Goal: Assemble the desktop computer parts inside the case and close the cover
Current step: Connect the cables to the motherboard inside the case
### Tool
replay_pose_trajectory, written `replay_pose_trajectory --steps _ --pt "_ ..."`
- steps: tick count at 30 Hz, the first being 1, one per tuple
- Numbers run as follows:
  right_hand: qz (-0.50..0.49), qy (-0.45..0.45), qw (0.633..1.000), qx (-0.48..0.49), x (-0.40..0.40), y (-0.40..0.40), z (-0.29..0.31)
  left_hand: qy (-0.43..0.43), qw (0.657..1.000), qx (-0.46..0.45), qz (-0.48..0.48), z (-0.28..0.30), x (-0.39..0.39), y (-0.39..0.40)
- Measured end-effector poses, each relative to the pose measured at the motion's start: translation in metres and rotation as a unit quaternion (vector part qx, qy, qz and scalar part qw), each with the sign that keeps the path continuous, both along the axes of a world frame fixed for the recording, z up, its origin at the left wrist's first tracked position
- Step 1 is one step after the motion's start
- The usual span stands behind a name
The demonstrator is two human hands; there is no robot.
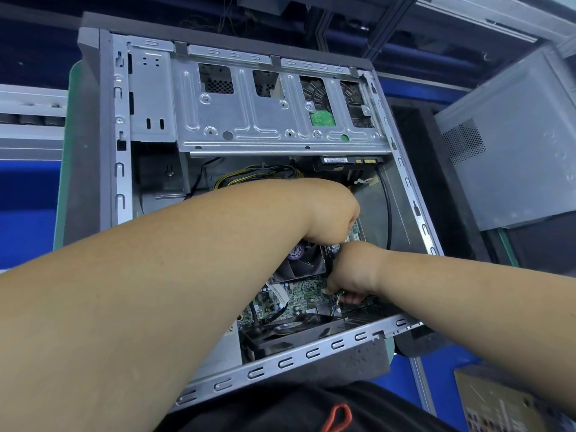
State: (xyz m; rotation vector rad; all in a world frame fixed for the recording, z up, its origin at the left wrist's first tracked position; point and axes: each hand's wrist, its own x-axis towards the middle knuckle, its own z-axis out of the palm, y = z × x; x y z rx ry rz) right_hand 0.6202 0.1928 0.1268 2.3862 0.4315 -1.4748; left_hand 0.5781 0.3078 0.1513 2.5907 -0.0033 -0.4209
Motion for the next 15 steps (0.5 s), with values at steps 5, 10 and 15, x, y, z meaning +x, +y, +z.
replay_pose_trajectory --steps 5,10,15 --pt "0.032 -0.004 0.999 0.008 0.0011 -0.0002 -0.0033 0.001 1.0 0.004 -0.002 0.0003 0.0001 -0.0002" --pt "0.024 -0.006 1.0 0.007 0.0021 -0.0006 -0.0037 0.003 1.0 0.006 0.0 -0.0002 0.0003 -0.0001" --pt "0.07 -0.012 0.997 -0.013 0.0004 0.0046 -0.0065 0.007 1.0 0.006 -0.003 -0.0005 0.0004 0.0005"
